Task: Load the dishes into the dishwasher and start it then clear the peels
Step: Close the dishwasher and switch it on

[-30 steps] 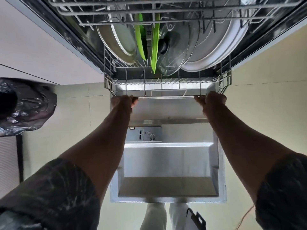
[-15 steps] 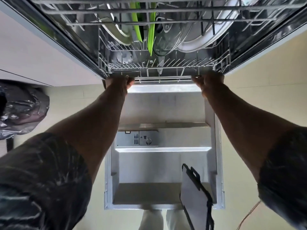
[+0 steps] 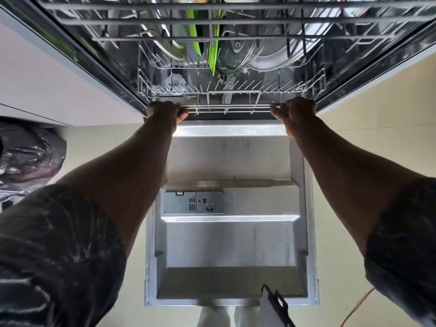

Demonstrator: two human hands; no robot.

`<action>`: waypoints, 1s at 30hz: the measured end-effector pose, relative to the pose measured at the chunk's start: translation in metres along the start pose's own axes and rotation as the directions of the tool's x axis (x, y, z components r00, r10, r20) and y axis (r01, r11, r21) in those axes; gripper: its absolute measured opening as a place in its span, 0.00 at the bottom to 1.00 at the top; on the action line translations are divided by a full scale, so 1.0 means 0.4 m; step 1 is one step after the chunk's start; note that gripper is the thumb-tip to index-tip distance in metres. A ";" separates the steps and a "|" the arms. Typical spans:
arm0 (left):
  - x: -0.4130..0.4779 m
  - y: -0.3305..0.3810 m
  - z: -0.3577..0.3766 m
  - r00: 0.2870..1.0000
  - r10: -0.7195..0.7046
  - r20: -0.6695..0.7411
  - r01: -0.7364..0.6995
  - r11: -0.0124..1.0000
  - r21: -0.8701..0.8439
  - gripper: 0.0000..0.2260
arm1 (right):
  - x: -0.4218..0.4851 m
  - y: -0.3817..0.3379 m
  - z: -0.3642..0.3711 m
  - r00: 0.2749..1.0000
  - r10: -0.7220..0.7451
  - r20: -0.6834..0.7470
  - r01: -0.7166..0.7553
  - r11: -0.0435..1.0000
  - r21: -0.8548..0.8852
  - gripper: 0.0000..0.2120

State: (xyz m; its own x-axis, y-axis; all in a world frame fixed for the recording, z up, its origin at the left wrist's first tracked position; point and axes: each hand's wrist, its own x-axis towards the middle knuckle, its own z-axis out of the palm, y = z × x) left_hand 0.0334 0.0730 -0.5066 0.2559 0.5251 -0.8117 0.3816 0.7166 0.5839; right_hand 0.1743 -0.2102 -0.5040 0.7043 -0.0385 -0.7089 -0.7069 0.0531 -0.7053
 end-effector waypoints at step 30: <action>-0.536 -0.385 -0.259 0.989 -0.072 0.131 0.022 0.936 0.350 0.13 | -0.535 0.245 -0.213 0.987 0.152 0.042 -0.131 0.939 -0.319 0.12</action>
State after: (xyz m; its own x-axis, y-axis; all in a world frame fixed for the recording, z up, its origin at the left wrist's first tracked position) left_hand -0.1723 -0.1026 -0.4207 0.3415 0.4078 -0.8468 0.6740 0.5217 0.5231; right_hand -0.0511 -0.2818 -0.4224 0.5906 0.0121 -0.8069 -0.7765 -0.2636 -0.5723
